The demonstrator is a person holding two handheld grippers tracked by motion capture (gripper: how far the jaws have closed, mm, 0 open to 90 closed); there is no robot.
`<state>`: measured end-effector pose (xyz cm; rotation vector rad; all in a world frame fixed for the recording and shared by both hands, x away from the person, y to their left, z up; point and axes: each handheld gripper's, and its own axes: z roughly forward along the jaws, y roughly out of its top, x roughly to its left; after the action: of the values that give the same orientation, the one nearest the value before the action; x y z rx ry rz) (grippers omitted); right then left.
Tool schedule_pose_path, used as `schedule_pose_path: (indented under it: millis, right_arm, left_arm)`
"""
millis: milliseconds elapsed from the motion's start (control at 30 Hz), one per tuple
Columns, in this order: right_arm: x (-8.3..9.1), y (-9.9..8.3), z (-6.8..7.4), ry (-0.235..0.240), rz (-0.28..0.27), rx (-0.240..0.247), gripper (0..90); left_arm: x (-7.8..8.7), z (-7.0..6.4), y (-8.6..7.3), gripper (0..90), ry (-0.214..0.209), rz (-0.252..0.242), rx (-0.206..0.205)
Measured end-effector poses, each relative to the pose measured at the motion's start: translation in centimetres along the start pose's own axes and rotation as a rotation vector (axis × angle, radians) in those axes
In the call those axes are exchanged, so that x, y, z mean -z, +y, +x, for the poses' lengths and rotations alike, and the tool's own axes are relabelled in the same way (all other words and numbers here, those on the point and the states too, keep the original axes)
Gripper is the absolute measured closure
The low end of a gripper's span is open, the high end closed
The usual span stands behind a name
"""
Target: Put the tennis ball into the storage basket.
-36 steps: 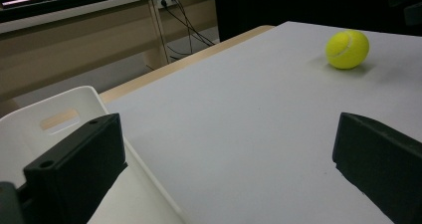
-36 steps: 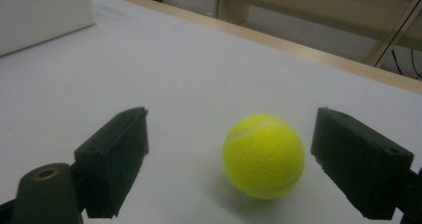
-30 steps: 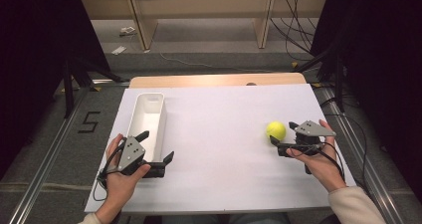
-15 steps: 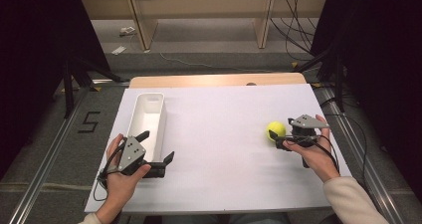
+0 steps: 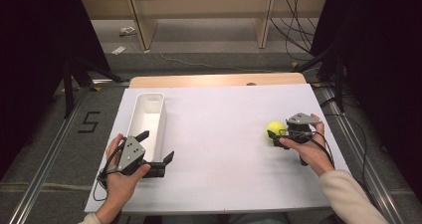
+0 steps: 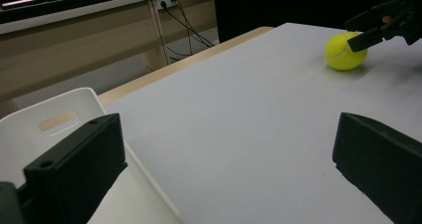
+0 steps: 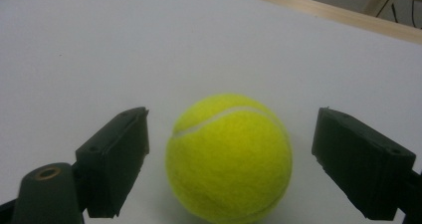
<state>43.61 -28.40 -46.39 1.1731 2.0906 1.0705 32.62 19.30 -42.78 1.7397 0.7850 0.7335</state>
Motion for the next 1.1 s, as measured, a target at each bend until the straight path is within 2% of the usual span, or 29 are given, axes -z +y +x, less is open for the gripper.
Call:
schedule_pose_path:
  millis: [433,633,733,900,1000,1067,1100]
  right_arm:
    - [-2.0,-0.1,-0.1,0.003,0.052,0.002,15.5]
    - [-2.2,-0.3,-0.1,0.009,0.074,-0.002,15.5]
    - [-2.7,-0.3,0.0,0.011,0.091,0.018,15.5]
    - [-3.1,-0.3,0.3,0.013,0.116,0.023,16.0]
    - [-3.2,-0.4,0.3,0.011,0.126,0.025,17.0]
    - [-3.2,-0.4,0.2,-0.003,0.127,0.024,22.8]
    - [-3.2,-0.4,0.2,-0.003,0.127,0.024,22.8]
  left_arm:
    - [0.0,0.0,0.0,0.0,0.000,0.000,0.002]
    - [0.0,0.0,0.0,0.0,0.000,-0.001,0.000]
    - [0.0,0.0,0.0,0.0,0.000,0.000,0.002]
    - [0.0,0.1,0.0,0.0,-0.001,0.002,0.000]
    - [-0.1,0.0,0.0,0.0,-0.001,0.002,0.002]
    - [-0.1,0.0,0.0,0.0,-0.002,0.003,0.000]
    - [-0.1,0.0,0.0,0.0,-0.002,0.004,-0.001]
